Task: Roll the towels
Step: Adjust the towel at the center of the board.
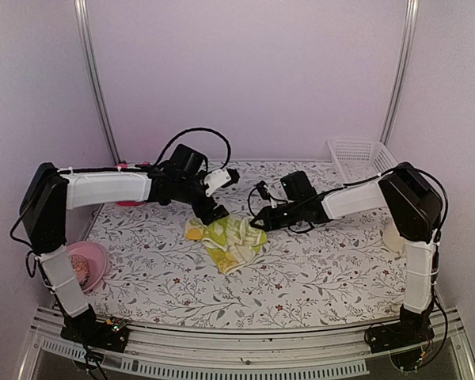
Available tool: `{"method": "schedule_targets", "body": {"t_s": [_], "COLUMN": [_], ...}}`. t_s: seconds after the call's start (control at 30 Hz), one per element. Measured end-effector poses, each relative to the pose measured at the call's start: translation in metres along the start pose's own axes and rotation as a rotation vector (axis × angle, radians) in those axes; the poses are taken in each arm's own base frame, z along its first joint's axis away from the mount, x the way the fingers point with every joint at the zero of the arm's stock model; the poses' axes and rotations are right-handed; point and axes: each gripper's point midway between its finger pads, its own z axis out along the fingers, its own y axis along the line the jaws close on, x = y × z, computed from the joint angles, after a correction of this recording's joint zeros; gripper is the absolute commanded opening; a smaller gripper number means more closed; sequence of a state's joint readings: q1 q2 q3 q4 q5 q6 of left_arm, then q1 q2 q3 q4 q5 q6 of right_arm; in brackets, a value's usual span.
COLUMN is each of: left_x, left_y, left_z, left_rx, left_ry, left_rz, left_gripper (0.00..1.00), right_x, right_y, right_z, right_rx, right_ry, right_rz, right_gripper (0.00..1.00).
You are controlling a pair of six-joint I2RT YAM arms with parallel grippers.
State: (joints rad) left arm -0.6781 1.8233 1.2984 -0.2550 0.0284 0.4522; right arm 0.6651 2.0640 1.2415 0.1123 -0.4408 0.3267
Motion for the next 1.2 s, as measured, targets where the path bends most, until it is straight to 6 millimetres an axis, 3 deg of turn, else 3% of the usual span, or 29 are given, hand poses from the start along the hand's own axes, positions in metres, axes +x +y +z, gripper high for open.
{"method": "schedule_targets", "body": {"t_s": [0.1,0.17,0.4,0.63,0.83,1.2], "left_x": [-0.033,-0.042,-0.03,-0.001,0.005,0.009], "left_y": [-0.022,-0.038,-0.091,-0.103,-0.104,-0.116], "left_z": [-0.027,-0.034,-0.018,0.02,0.04,0.04], "left_rx": [0.146,0.229,0.335,0.299,0.295,0.319], "left_ry": [-0.145,-0.191,-0.135,-0.011,0.029,0.027], "left_rz": [0.012,0.023,0.077,0.041,0.005,0.006], "left_gripper": [0.86,0.82,0.82,0.64,0.61,0.56], "right_x": [-0.001,-0.001,-0.007,-0.001,0.002,0.002], "right_y": [-0.006,-0.012,-0.027,-0.033,-0.036,-0.036], "right_z": [-0.001,-0.003,-0.008,-0.008,-0.007,-0.007], "right_rx": [0.014,0.028,0.055,0.066,0.073,0.075], "right_ry": [-0.007,-0.012,-0.032,-0.028,-0.025,-0.025], "right_rz": [0.02,0.037,0.093,0.123,0.138,0.144], "right_gripper": [0.02,0.02,0.02,0.02,0.02,0.02]}}
